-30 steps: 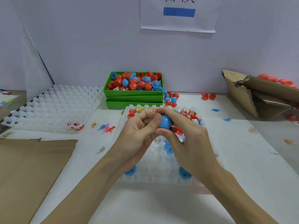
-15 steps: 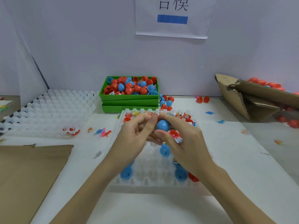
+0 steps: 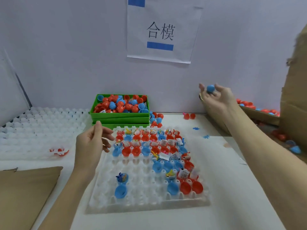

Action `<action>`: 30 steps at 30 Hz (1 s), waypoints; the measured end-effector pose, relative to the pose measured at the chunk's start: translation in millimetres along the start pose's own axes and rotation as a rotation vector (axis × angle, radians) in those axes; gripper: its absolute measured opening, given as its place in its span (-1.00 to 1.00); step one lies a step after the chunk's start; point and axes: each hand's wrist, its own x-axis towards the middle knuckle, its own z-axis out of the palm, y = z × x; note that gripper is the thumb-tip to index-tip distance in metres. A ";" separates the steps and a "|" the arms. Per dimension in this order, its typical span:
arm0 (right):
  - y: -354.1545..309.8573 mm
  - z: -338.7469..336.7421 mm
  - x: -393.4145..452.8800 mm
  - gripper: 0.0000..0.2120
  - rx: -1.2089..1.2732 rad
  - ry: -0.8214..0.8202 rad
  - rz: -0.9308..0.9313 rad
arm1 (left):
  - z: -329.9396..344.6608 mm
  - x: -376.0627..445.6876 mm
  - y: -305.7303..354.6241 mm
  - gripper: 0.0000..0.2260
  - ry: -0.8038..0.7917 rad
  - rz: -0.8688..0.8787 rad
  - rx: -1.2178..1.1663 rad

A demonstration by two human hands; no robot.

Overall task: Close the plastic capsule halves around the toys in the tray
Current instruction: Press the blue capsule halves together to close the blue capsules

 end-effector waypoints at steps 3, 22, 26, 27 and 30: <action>-10.5 -10.2 13.0 -0.58 -0.016 0.035 -0.014 | -6.4 8.4 -4.5 -0.58 0.041 -0.024 0.035; 131.5 -38.9 -115.6 -0.70 -1.216 -0.292 -0.012 | -57.4 21.9 -8.6 -0.67 -0.455 -0.155 1.088; 129.9 -36.9 -119.9 -0.68 -1.218 -0.336 -0.059 | -69.6 20.3 -1.8 -0.83 -0.652 -0.229 1.145; 130.4 -36.6 -121.0 -0.68 -1.213 -0.355 -0.069 | -70.5 19.2 -1.1 -0.84 -0.678 -0.229 1.158; 136.1 -35.1 -126.8 -0.68 -1.237 -0.448 -0.087 | -67.1 16.4 -1.7 -0.92 -0.677 -0.174 1.167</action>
